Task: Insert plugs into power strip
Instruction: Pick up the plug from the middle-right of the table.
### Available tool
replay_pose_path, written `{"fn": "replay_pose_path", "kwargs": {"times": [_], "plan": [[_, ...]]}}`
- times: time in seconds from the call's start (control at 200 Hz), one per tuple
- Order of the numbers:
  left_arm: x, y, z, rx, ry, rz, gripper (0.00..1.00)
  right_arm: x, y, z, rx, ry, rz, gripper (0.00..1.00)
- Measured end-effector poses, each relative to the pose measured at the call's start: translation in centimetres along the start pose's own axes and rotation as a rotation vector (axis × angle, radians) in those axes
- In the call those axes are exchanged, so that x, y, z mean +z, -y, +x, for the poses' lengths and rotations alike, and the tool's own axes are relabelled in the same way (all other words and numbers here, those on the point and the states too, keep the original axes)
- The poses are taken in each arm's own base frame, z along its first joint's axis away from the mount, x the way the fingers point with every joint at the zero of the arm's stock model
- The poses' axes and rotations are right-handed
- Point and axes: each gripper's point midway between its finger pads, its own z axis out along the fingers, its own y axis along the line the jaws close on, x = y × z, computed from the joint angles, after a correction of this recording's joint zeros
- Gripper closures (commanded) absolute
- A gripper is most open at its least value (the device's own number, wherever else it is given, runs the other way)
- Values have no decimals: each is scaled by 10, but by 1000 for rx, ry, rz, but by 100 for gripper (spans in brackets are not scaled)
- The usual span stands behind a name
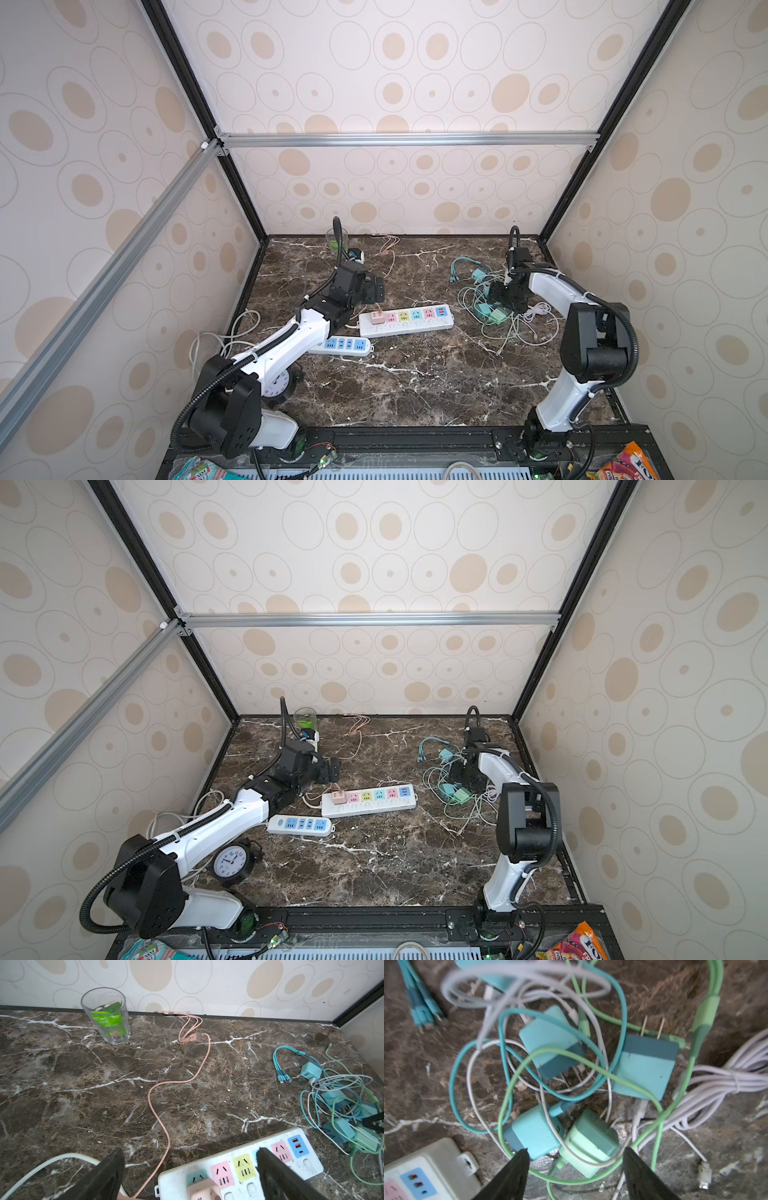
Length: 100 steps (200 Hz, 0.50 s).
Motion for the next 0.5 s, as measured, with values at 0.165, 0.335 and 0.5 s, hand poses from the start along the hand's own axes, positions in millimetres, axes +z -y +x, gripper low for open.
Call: {"fn": "replay_pose_path", "kwargs": {"times": [0.165, 0.335, 0.5], "plan": [[8, 0, 5, 22, -14, -6, 2, 0, 14, 24, 16, -20, 37, 30], [8, -1, 5, 34, -12, -15, 1, -16, 16, 43, 32, 10, 4, 30], [9, -3, 5, 35, -8, -28, 2, -27, -4, 58, 8, 18, -90, 35]]}}
